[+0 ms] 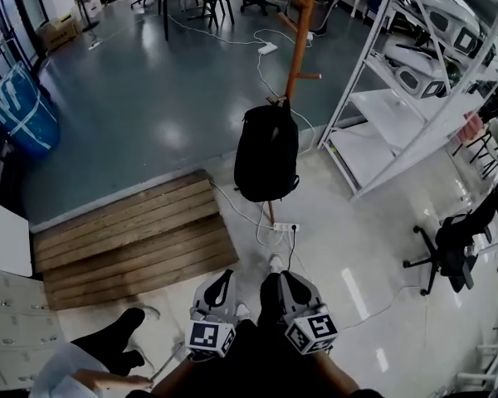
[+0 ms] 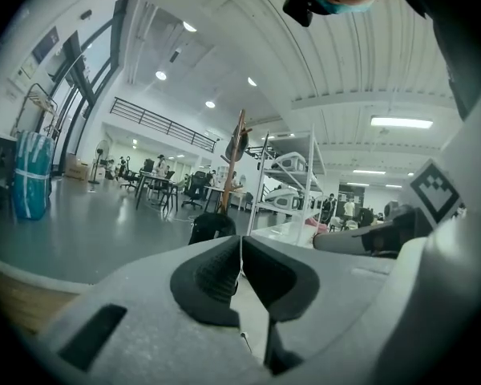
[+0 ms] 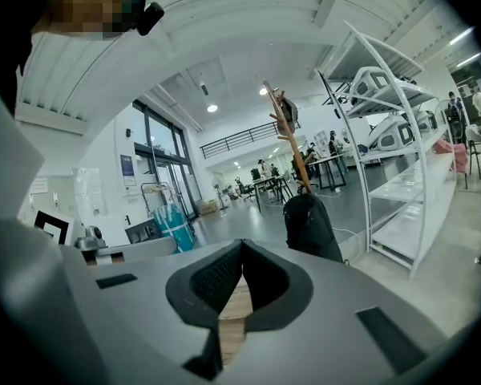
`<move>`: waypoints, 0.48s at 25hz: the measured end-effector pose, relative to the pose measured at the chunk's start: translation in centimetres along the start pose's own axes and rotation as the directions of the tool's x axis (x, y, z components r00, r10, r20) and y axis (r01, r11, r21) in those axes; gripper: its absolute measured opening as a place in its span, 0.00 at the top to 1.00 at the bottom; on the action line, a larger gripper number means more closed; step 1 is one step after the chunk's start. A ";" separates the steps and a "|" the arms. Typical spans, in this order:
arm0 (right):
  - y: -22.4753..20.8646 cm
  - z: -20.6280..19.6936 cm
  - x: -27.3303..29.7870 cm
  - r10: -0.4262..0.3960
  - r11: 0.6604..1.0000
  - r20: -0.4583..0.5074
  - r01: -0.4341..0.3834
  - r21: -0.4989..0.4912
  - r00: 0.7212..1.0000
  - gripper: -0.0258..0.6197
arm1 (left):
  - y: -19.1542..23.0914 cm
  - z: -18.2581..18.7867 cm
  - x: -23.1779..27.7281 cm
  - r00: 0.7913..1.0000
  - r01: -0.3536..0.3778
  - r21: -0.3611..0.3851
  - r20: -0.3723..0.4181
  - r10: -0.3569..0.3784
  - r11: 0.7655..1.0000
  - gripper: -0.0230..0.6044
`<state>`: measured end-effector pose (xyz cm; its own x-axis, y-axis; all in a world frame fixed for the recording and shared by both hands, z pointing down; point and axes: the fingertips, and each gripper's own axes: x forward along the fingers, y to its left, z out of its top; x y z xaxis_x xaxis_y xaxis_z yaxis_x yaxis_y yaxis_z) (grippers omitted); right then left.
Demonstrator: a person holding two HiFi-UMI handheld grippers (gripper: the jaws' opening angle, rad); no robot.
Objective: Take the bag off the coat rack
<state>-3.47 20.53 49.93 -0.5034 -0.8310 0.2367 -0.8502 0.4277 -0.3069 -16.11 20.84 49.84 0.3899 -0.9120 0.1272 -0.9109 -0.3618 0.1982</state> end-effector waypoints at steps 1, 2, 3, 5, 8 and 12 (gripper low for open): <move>-0.1 0.1 0.7 0.005 1.000 -0.002 -0.005 -0.001 1.000 0.94 | 0.5 0.1 0.4 1.000 -0.005 0.002 0.000 0.005 1.000 0.93; -0.2 0.2 1.4 0.010 1.000 -0.002 -0.010 -0.001 1.000 0.94 | 0.9 0.3 0.8 1.000 -0.010 0.005 0.001 0.010 1.000 0.93; -0.4 0.4 2.1 0.014 1.000 -0.001 -0.014 -0.001 1.000 0.94 | 1.4 0.5 1.3 1.000 -0.015 0.009 0.003 0.015 1.000 0.93; -0.7 0.8 3.7 0.023 1.000 0.004 -0.023 -0.003 1.000 0.94 | 2.3 0.9 2.3 1.000 -0.024 0.015 0.007 0.024 1.000 0.93; -1.5 1.5 6.1 0.037 0.999 0.004 -0.037 -0.004 0.999 0.94 | 3.5 1.3 4.2 0.999 -0.038 0.020 0.005 0.038 0.999 0.93; -3.3 2.9 9.5 0.039 0.999 0.007 -0.039 -0.007 0.999 0.94 | 5.1 1.9 7.6 0.999 -0.044 0.029 0.000 0.044 0.999 0.93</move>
<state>-5.04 10.21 50.48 -0.5349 -0.8164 0.2178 -0.8311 0.4619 -0.3098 -18.02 11.70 49.95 0.3493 -0.9271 0.1360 -0.9307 -0.3266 0.1645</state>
